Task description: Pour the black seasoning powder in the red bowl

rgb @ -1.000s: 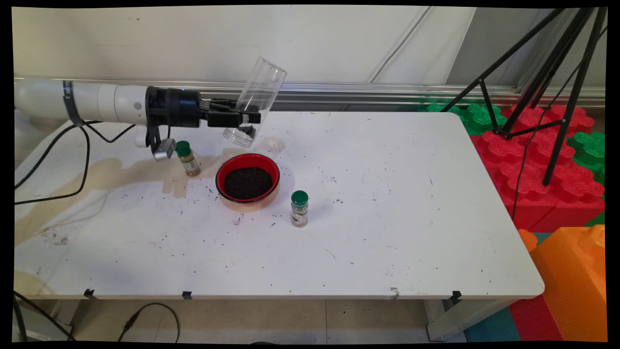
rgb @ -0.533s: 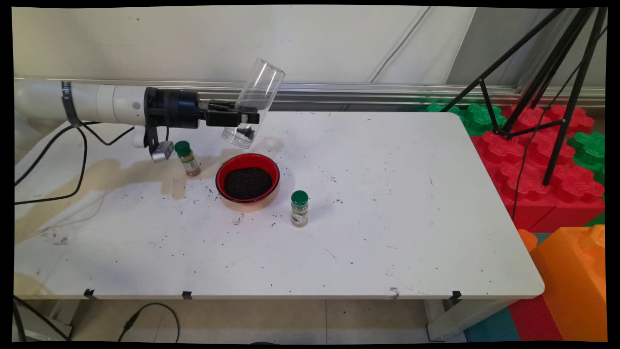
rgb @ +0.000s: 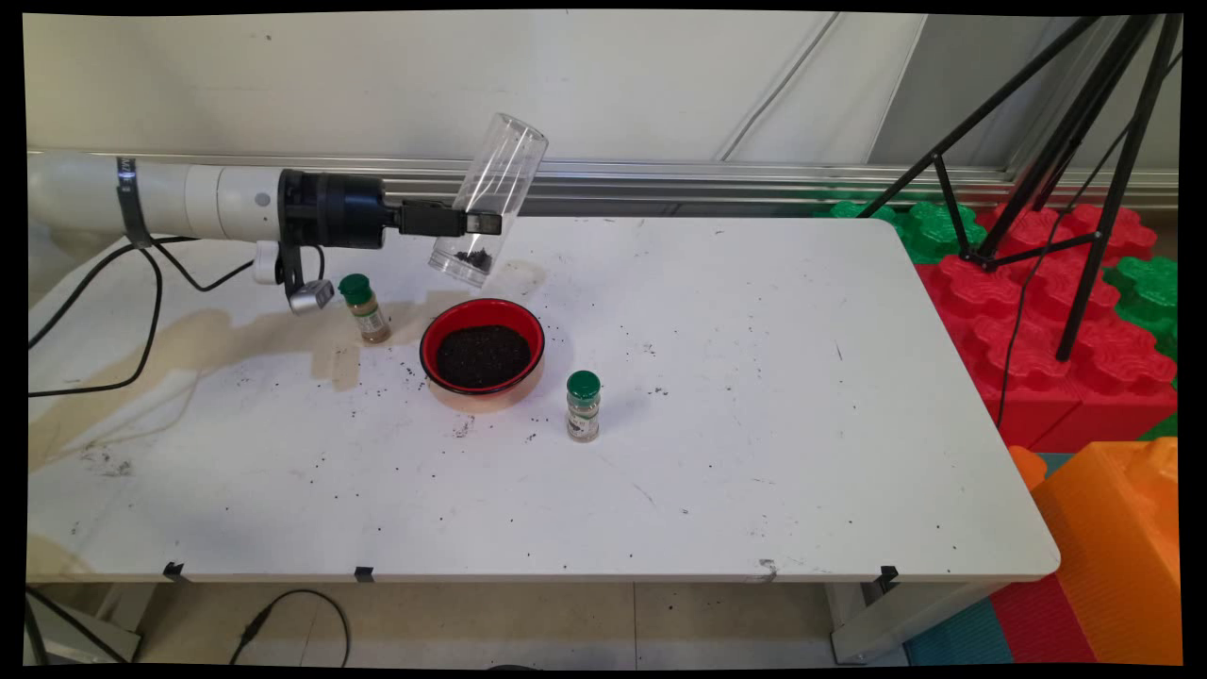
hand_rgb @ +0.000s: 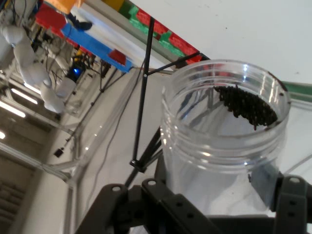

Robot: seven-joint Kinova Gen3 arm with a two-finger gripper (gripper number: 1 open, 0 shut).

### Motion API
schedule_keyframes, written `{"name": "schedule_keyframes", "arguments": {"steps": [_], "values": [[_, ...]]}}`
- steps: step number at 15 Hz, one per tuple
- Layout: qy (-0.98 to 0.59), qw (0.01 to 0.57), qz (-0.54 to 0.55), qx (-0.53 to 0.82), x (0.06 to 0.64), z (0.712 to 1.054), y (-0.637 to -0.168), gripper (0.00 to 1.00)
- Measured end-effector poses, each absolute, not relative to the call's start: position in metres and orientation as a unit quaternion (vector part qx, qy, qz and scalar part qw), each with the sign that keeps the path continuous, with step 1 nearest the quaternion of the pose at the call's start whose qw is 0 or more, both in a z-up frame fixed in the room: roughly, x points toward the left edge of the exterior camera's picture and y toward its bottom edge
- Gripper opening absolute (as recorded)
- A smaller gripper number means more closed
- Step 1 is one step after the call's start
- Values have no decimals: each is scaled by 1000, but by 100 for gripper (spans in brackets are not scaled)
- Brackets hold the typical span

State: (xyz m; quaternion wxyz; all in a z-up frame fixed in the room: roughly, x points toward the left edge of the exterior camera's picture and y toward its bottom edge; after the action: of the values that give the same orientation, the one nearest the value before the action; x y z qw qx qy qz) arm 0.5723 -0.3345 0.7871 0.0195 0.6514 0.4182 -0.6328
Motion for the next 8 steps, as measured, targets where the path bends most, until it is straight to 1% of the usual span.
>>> {"name": "schedule_keyframes", "arguments": {"steps": [8], "values": [[508,-54,-630,585,579,789,-336,0]]}}
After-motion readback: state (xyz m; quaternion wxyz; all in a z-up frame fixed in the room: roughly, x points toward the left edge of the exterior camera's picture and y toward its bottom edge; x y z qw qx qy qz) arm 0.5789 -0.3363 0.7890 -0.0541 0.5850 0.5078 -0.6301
